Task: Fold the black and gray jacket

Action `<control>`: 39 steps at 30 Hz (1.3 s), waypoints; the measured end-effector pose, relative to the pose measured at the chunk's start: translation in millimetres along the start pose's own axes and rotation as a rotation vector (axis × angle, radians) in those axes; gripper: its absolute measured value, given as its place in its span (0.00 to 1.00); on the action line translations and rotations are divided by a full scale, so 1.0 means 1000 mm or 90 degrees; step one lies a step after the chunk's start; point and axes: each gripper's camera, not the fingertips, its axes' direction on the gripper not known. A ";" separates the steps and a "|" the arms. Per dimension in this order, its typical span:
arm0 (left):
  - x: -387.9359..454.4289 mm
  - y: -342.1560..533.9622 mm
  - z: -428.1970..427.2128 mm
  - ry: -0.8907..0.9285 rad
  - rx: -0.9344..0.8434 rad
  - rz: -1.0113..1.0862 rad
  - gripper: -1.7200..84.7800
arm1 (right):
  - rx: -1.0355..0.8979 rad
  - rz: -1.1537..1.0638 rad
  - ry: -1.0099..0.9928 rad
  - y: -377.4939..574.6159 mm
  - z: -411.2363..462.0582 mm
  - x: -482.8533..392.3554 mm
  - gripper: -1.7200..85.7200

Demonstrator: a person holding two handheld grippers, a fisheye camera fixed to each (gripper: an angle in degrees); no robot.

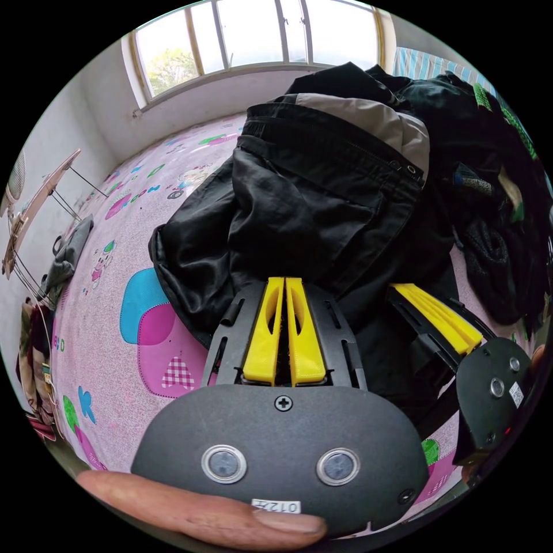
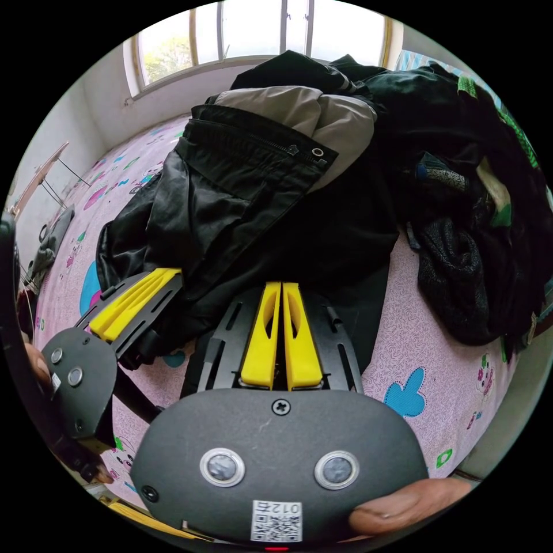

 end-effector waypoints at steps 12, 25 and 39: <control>0.003 0.001 0.001 -0.003 -0.001 0.001 0.02 | 0.000 0.003 -0.006 0.001 0.002 0.002 0.03; 0.005 0.000 0.002 -0.002 -0.001 0.001 0.02 | 0.001 0.008 -0.015 0.002 0.005 0.004 0.03; 0.007 -0.001 0.003 0.004 0.000 -0.003 0.02 | 0.001 0.010 -0.018 0.000 0.009 0.005 0.03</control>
